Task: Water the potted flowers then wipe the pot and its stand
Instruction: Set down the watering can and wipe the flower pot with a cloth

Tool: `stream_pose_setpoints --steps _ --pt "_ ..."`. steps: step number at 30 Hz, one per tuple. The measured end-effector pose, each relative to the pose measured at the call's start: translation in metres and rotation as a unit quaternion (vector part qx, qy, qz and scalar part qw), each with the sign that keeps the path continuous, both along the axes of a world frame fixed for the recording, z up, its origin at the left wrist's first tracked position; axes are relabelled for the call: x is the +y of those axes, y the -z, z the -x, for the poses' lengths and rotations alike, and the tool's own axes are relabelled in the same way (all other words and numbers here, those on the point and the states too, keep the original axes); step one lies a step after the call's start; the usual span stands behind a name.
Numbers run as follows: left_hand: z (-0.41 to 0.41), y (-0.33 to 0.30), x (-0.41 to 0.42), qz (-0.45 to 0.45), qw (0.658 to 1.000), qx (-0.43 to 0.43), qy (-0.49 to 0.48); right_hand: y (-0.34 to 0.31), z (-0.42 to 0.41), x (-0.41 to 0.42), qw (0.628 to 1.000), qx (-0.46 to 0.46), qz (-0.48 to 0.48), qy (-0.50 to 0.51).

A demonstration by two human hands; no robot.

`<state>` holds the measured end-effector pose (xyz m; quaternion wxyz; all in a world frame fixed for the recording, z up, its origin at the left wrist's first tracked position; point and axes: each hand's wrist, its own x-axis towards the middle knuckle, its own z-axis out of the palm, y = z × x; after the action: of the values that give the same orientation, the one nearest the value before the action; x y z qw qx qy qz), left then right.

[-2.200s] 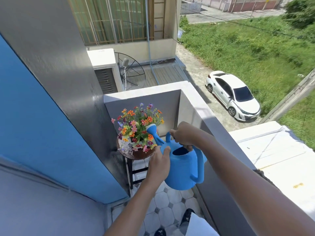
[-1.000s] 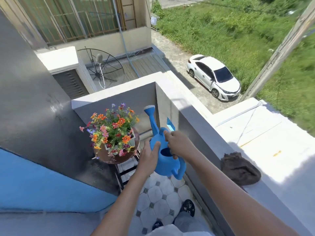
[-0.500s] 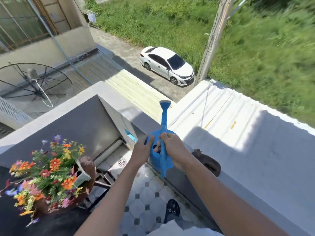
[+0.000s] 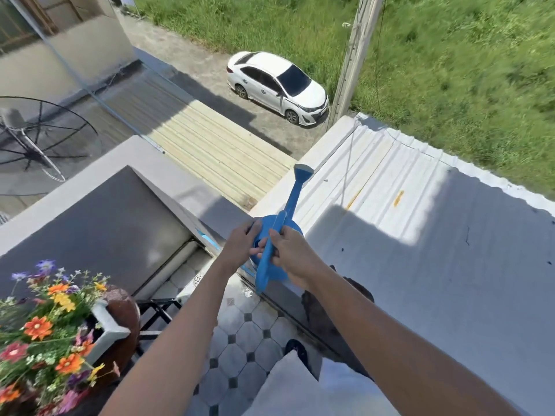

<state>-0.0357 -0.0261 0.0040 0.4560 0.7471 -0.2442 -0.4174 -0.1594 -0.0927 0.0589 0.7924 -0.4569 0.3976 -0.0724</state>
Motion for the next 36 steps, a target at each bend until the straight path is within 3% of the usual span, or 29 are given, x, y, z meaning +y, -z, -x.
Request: stream_pose_setpoints --steps 6,10,13,17,20,22,24,26,29,31,33,36 --pt "-0.011 0.017 0.0 -0.009 1.0 0.003 0.013 0.016 -0.003 0.001 1.0 0.002 0.001 -0.01" --pt "-0.012 0.013 -0.001 -0.033 0.999 -0.023 0.026 0.018 0.009 -0.007 0.994 0.053 0.076 -0.064" --pt "-0.005 0.0 -0.009 -0.062 0.991 -0.121 0.015 0.014 0.023 -0.021 0.98 0.098 0.156 -0.079" --pt "0.037 -0.045 -0.03 0.066 0.955 -0.287 -0.024 0.021 0.056 -0.049 0.951 0.156 0.268 -0.009" --pt "0.079 -0.055 -0.045 0.142 0.938 -0.31 0.054 0.039 0.09 -0.064 0.921 0.228 0.315 -0.002" --pt "0.099 -0.043 -0.051 0.143 0.938 -0.293 0.114 0.053 0.112 -0.068 0.901 0.276 0.331 -0.054" --pt "0.119 -0.021 -0.056 0.093 0.941 -0.268 0.184 0.068 0.136 -0.067 0.88 0.326 0.332 -0.099" --pt "0.135 0.01 -0.058 -0.016 0.935 -0.261 0.24 0.083 0.157 -0.063 0.864 0.373 0.323 -0.103" --pt "0.154 0.056 -0.05 -0.196 0.874 -0.337 0.289 0.102 0.177 -0.05 0.827 0.459 0.303 -0.116" --pt "0.16 0.075 -0.041 -0.232 0.84 -0.392 0.294 0.11 0.185 -0.04 0.806 0.487 0.309 -0.135" --pt "0.162 0.085 -0.033 -0.194 0.856 -0.394 0.273 0.12 0.191 -0.03 0.804 0.477 0.334 -0.123" --pt "0.159 0.079 -0.024 -0.119 0.933 -0.253 0.226 0.126 0.192 -0.017 0.832 0.424 0.35 -0.076"
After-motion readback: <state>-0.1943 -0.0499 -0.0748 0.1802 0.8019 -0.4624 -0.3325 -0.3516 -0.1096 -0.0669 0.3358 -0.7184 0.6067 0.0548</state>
